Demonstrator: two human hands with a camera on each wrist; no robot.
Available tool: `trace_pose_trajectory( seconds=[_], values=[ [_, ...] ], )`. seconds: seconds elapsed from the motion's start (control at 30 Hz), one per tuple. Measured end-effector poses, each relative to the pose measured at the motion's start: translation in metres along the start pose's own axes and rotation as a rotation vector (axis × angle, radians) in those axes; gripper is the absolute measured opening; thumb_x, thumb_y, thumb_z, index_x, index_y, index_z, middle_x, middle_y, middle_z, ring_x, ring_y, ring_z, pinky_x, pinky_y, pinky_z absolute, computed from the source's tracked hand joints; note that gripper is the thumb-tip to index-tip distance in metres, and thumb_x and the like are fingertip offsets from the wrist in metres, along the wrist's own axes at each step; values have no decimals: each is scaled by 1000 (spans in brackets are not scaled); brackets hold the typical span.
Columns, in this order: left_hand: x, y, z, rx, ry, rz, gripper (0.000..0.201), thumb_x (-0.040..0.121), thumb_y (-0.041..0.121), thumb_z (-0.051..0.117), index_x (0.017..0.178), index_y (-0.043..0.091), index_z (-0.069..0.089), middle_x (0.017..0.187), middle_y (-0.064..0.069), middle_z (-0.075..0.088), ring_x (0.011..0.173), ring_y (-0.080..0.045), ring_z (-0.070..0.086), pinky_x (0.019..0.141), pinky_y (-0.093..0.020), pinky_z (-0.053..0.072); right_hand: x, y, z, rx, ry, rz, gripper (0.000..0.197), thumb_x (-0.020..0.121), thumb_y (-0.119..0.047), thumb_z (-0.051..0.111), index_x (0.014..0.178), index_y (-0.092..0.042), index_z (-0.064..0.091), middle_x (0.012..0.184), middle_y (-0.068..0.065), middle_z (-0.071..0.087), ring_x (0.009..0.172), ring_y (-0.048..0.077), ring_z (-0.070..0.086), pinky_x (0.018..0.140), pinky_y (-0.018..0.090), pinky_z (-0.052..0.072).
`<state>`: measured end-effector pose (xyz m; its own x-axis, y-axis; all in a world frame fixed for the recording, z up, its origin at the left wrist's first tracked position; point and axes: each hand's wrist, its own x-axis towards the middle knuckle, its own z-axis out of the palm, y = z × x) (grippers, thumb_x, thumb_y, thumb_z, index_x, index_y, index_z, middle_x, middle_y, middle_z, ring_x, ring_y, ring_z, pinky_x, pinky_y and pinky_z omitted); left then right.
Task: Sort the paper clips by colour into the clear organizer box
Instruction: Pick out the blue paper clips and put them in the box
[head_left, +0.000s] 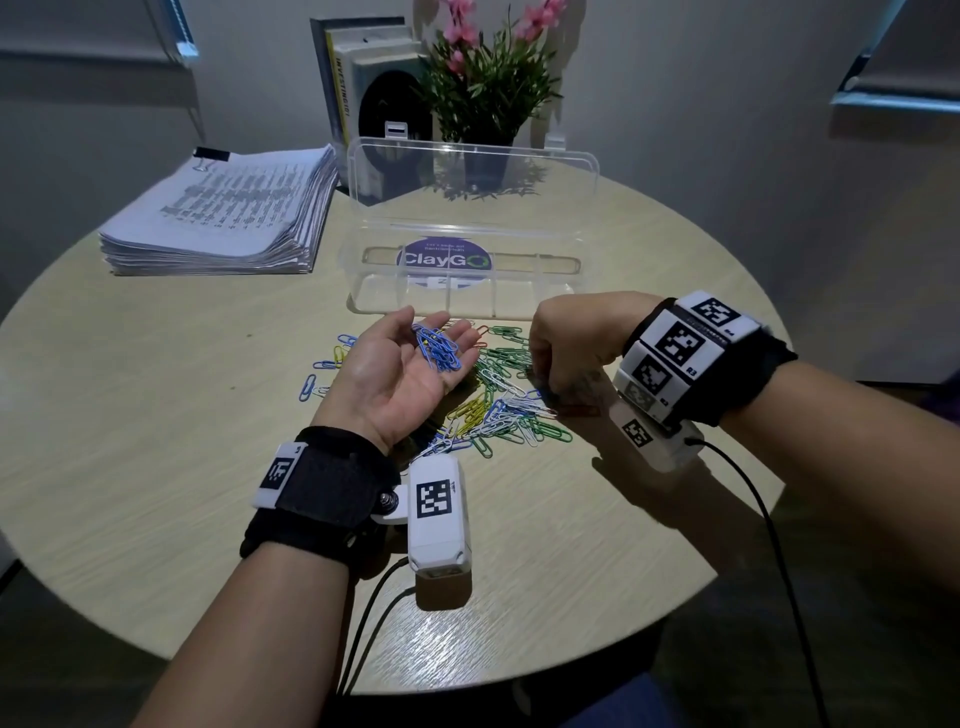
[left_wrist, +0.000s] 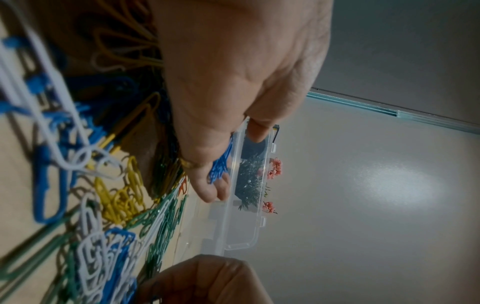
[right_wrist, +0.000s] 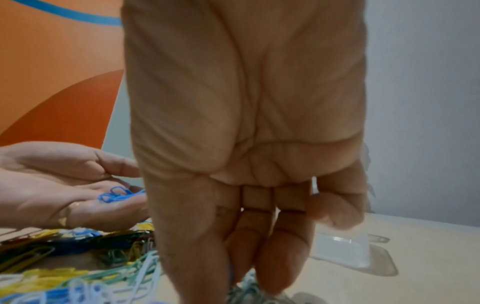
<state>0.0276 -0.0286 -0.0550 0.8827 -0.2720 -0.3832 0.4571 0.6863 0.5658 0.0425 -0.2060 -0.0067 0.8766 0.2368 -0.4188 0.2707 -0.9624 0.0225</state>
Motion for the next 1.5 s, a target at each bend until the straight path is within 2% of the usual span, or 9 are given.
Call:
trace_pose_trajectory(
  seconds=[0.13,0.33,0.47,0.57,0.77,1.03,1.27,1.4,1.5],
  values=[
    [0,-1,1,14,3,0,36,102,27,33,101,-2,54,100,-22,60,91,-30,60,75,-41,47,2,7,2,0,6,52,17,64,-17,76,71,-33,76,64,-16,68,65,12,65,55,27,51],
    [0,-1,0,13,8,0,36,102,27,33,101,-2,54,100,-22,60,92,-30,60,79,-42,46,-2,-2,2,8,-18,-25,17,73,-19,78,90,-22,77,67,-13,60,66,9,56,48,20,41],
    [0,-1,0,19,8,-1,35,101,27,33,101,-2,54,100,-22,60,92,-30,60,83,-42,45,-1,-1,3,27,-24,-24,16,77,-21,76,93,-18,73,75,-6,61,75,14,57,57,23,44],
    [1,-2,1,27,9,-9,35,101,27,34,102,-1,54,102,-23,60,95,-31,59,86,-43,44,0,4,-1,176,19,-28,12,78,-22,76,84,-19,66,67,-8,57,67,12,53,48,21,37],
    [-1,-4,3,33,-14,-43,33,100,26,35,105,-1,53,105,-25,57,101,-35,56,92,-46,41,7,-1,-11,561,161,-124,8,82,-10,73,88,-10,68,62,-2,59,57,9,55,52,19,44],
    [-3,-7,3,12,-60,-69,34,100,27,37,105,-2,54,96,-22,61,98,-33,57,92,-45,43,9,-20,-25,596,187,-206,14,85,-6,67,79,-19,67,64,-1,61,56,11,51,52,23,41],
    [-2,-10,5,101,23,-12,10,92,10,56,85,2,58,70,-8,57,66,-13,55,53,-17,49,13,-23,-21,734,308,-165,6,80,-5,74,85,-2,72,68,13,64,61,22,58,65,36,54],
    [-1,-10,3,115,27,-20,9,93,9,55,84,6,56,66,-4,54,60,-8,49,46,-11,41,11,-22,-20,797,257,-152,12,82,0,70,94,4,70,68,9,64,58,14,61,56,21,55],
    [1,-9,2,104,47,-9,14,94,7,52,80,6,53,60,-4,53,58,-8,45,43,-11,39,11,-17,-20,710,260,-124,12,83,-7,71,95,-3,72,75,9,67,65,14,62,57,23,49]
  ],
)
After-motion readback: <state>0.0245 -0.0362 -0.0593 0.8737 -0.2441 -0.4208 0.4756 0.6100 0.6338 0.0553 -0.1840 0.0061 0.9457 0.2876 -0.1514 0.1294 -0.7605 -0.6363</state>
